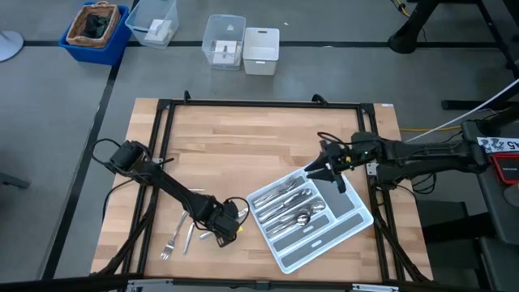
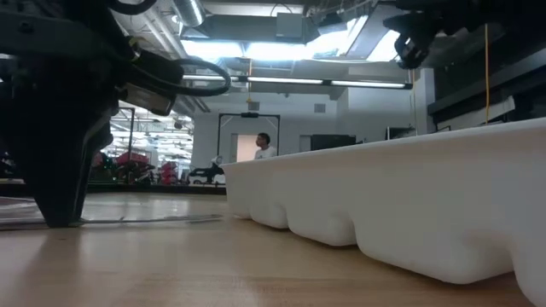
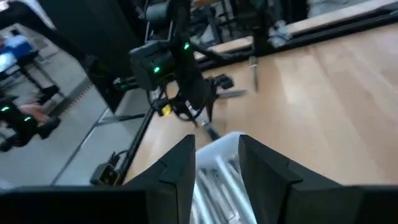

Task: Sort silverware
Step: Put the silver table knife into the silverware tray

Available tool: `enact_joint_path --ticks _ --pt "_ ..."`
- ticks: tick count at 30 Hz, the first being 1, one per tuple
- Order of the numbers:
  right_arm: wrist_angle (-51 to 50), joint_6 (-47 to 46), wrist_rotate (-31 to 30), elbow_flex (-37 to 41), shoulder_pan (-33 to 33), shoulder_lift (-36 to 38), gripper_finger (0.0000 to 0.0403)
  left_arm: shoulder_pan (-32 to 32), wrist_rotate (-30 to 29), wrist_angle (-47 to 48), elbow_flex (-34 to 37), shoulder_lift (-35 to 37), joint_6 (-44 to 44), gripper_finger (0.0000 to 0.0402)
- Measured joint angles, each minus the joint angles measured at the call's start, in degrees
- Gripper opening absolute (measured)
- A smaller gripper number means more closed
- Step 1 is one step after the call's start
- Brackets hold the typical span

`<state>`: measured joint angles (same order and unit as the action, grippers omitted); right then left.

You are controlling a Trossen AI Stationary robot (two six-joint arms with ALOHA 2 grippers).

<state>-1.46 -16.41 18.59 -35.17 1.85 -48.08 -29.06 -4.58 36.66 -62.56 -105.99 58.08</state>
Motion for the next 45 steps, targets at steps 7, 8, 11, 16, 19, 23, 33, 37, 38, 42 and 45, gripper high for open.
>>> enact_joint_path --ticks 7,8,11,16,19,23,33,37,38,42,45 --pt "12.21 -0.24 2.03 0.01 -2.61 -9.35 0.0124 -0.16 -0.67 0.66 -0.01 -2.05 -2.10 0.0110" --pt "14.30 -0.23 2.03 0.01 -3.40 -10.82 0.0124 -0.23 -0.89 0.81 -0.01 -2.08 -2.80 0.0100" --pt "19.73 -0.03 1.50 0.01 -5.69 -15.57 0.0124 -0.24 -1.26 1.25 0.01 -2.15 -4.29 0.0069" --pt "26.61 0.15 -1.01 0.01 -8.43 -23.36 0.0124 -0.24 -1.26 1.49 0.04 -2.15 -4.53 0.0021" --pt "28.80 0.15 -1.98 0.01 -9.15 -27.55 0.0124 -0.24 -1.25 1.44 0.04 -2.14 -4.52 0.0012" --pt "28.68 0.15 -2.30 0.01 -9.07 -32.18 0.0124 -0.22 -1.24 1.14 0.25 -1.84 -4.28 0.0019" --pt "28.59 0.15 -2.32 0.01 -8.98 -36.41 0.0124 -0.22 -1.58 1.26 0.47 0.30 -2.90 0.0016" --pt "28.62 0.18 -2.32 0.01 -8.96 -36.41 0.0124 -0.22 -1.69 1.40 0.47 0.63 -2.52 0.0022" --pt "28.62 0.18 -2.32 0.01 -8.96 -36.41 0.0124 -0.22 -1.71 1.40 0.47 0.65 -2.37 0.0022" --pt "28.54 0.18 -2.29 0.01 -8.96 -36.41 0.0124 -0.22 -1.80 1.38 0.47 0.76 -2.07 0.0020" --pt "28.53 0.18 -2.29 0.01 -8.96 -36.41 0.0124 -0.22 -1.84 1.38 0.43 1.10 -0.79 0.0019"
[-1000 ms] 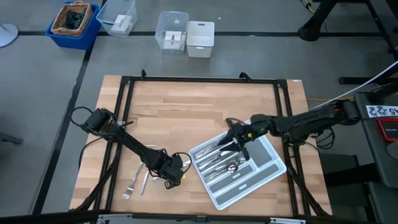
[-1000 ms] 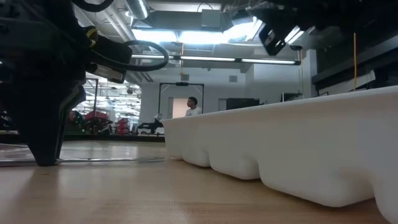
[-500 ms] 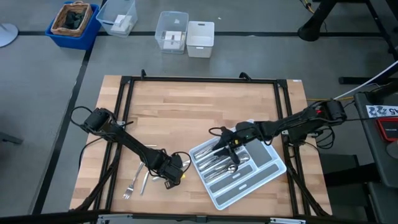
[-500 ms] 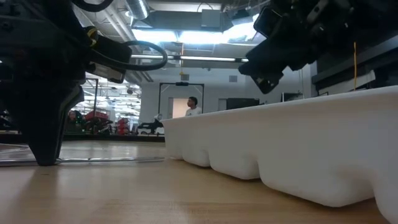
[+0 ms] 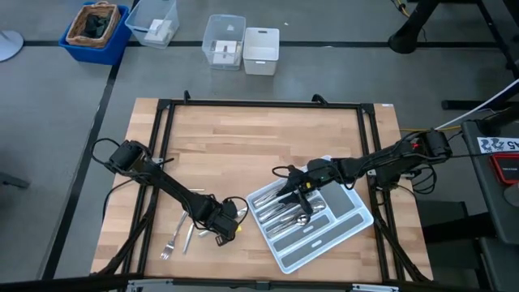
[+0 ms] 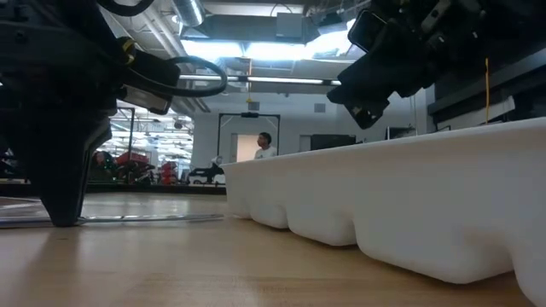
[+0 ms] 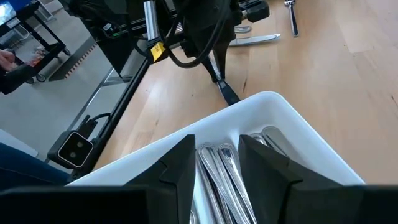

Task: Sort silverware
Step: Put the silver table knife into the silverware tray

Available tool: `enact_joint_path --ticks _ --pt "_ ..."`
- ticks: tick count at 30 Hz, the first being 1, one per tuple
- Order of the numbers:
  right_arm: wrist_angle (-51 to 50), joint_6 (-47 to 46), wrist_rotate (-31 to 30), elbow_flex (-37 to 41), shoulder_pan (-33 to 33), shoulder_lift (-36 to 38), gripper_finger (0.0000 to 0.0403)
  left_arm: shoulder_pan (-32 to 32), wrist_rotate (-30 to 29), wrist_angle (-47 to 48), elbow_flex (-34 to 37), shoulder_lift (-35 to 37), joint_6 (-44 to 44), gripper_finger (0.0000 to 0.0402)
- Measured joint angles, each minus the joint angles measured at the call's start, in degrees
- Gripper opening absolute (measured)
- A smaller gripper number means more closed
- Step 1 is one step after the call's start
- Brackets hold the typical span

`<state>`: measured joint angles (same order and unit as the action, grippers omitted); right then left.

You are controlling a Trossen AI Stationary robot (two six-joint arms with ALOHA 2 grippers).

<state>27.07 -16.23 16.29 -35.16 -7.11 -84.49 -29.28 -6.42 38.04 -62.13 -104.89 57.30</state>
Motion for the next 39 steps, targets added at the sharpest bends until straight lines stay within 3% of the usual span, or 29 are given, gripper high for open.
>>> enact_joint_path --ticks 16,19,25,34,39 --pt "-0.10 0.10 0.28 -0.02 0.00 0.00 0.0124 0.02 -0.15 0.44 0.02 1.74 2.00 0.0004" --pt "-0.03 0.03 0.29 -0.02 0.00 0.00 0.0124 0.04 2.30 0.46 -0.02 1.77 3.40 0.0012" --pt "3.93 -1.62 2.86 -0.24 -0.04 0.00 0.0124 -1.43 13.24 0.67 -0.07 1.81 5.60 0.0043" --pt "4.11 -1.34 2.85 -6.41 -0.04 0.00 0.0124 -6.67 13.53 8.46 -0.11 1.83 15.98 0.0124" --pt "3.96 -1.09 2.84 -9.34 -0.04 0.00 0.0124 -9.27 13.60 12.00 -0.11 1.85 22.30 0.0144"
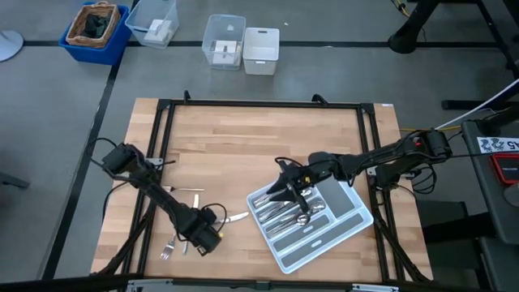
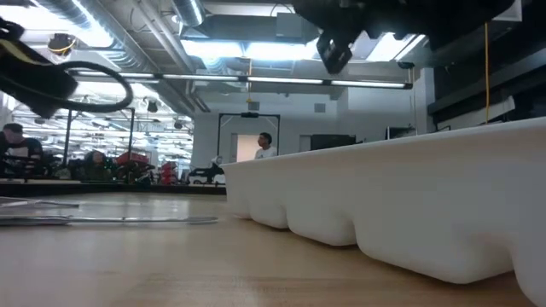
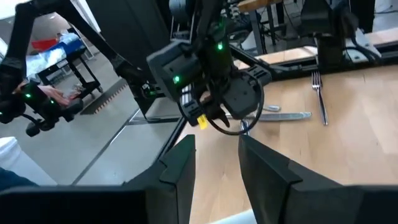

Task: Sort silverware
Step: Put the silver table knife into the silverware tray

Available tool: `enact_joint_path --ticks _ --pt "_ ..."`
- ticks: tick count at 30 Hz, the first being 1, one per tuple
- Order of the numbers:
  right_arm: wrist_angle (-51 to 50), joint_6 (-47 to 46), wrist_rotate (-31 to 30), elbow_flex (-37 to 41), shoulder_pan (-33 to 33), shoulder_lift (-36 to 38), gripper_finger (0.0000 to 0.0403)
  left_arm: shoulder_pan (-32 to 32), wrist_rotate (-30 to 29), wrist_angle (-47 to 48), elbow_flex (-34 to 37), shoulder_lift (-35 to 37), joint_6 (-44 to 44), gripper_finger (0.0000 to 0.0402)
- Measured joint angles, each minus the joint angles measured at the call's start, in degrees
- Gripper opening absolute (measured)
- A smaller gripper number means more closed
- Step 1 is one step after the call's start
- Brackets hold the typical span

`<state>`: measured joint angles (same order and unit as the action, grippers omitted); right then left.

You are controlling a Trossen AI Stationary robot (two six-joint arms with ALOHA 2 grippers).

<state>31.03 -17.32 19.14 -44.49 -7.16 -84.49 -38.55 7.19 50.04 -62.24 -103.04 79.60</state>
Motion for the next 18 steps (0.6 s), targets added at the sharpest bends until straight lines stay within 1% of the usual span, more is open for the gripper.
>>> enact_joint_path --ticks 10,15,18 --pt "-1.56 0.04 0.00 -1.44 0.02 0.00 0.0124 -4.99 -1.11 0.11 -0.04 0.75 12.35 0.0130" --pt "-2.10 0.11 -0.52 -1.44 0.02 0.00 0.0124 -6.41 -5.19 0.45 -0.07 1.65 21.33 0.0129" --pt "-2.10 0.15 -0.55 -1.44 0.02 0.00 0.0124 -6.37 -7.72 0.77 -0.07 1.81 25.14 0.0128"
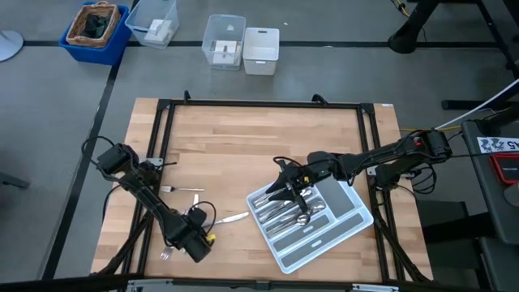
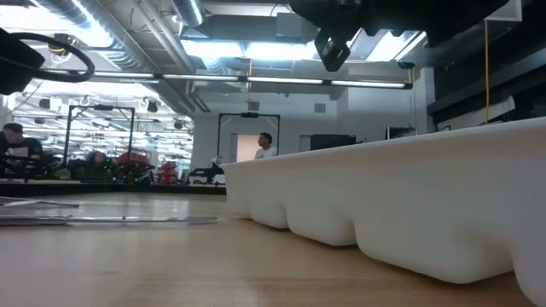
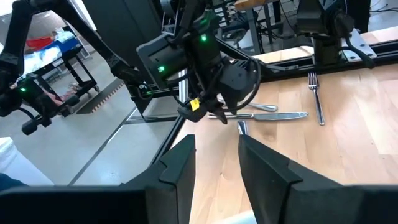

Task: Sort silverware
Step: Put the silver table knife into the silverware tray

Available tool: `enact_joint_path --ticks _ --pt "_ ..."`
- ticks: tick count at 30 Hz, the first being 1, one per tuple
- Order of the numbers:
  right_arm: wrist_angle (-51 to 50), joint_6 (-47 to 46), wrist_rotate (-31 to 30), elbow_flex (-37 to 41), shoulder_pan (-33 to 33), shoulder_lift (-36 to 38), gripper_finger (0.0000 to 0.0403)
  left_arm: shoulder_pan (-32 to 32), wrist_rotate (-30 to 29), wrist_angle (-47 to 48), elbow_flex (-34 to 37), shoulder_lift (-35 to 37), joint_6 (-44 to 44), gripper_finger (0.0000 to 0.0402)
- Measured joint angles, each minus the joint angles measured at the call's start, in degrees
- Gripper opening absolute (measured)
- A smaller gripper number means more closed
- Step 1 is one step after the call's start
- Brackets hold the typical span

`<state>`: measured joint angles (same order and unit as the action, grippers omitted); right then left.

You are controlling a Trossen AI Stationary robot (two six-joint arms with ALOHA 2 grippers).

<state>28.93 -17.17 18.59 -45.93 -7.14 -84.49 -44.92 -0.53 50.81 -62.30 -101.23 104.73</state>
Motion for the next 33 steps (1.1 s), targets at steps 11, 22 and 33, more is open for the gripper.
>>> enact_joint_path --ticks 11,22,33 --pt "-0.45 -0.58 0.55 0.00 -0.02 0.00 0.0124 0.72 -2.18 2.83 6.73 3.74 18.29 0.0128" --pt "-3.04 -2.76 3.95 0.00 -0.02 0.00 0.0124 0.78 -6.04 -7.07 14.08 6.69 23.95 0.0128" --pt "-8.50 -2.12 4.00 0.00 -0.02 0.00 0.0124 2.30 -4.48 -6.54 14.20 6.47 21.86 0.0106"
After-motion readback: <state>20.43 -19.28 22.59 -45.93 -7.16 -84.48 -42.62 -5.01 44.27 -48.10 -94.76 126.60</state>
